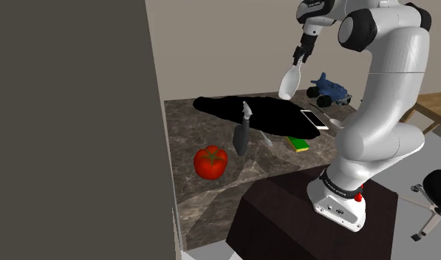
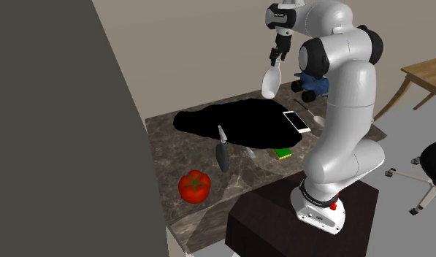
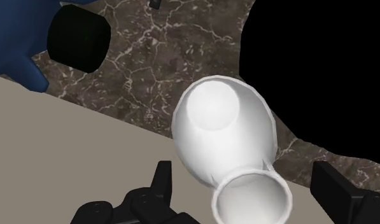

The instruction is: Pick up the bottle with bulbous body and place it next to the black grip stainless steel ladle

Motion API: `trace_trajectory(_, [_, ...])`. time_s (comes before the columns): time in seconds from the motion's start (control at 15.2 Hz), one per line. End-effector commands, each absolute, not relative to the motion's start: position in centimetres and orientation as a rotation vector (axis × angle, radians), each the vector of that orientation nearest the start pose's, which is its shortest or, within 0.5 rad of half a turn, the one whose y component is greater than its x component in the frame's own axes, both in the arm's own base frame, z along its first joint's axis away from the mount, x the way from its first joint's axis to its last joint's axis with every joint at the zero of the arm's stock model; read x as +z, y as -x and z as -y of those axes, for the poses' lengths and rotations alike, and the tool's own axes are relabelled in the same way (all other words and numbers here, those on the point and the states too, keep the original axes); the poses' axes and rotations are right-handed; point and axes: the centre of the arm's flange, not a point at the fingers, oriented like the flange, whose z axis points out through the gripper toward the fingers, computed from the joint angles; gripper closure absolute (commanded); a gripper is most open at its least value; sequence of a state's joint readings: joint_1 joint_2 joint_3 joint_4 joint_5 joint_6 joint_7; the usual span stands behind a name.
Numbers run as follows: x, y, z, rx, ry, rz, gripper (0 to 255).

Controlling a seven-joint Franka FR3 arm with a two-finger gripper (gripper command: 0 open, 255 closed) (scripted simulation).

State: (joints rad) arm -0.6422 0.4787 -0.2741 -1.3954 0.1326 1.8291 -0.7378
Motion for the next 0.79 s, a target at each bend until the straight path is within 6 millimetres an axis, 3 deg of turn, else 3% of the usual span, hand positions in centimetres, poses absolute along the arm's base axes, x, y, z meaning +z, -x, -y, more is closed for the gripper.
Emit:
trace_trajectory(0.0, [43.8, -45.6, 52.1, 0.026, 3.106, -0.29, 0])
trace_trajectory(0.26, [48.8, -45.6, 52.2, 0.026, 3.106, -0.29, 0])
trace_trajectory(0.73, [48.8, -45.6, 52.2, 0.026, 3.106, -0.29, 0])
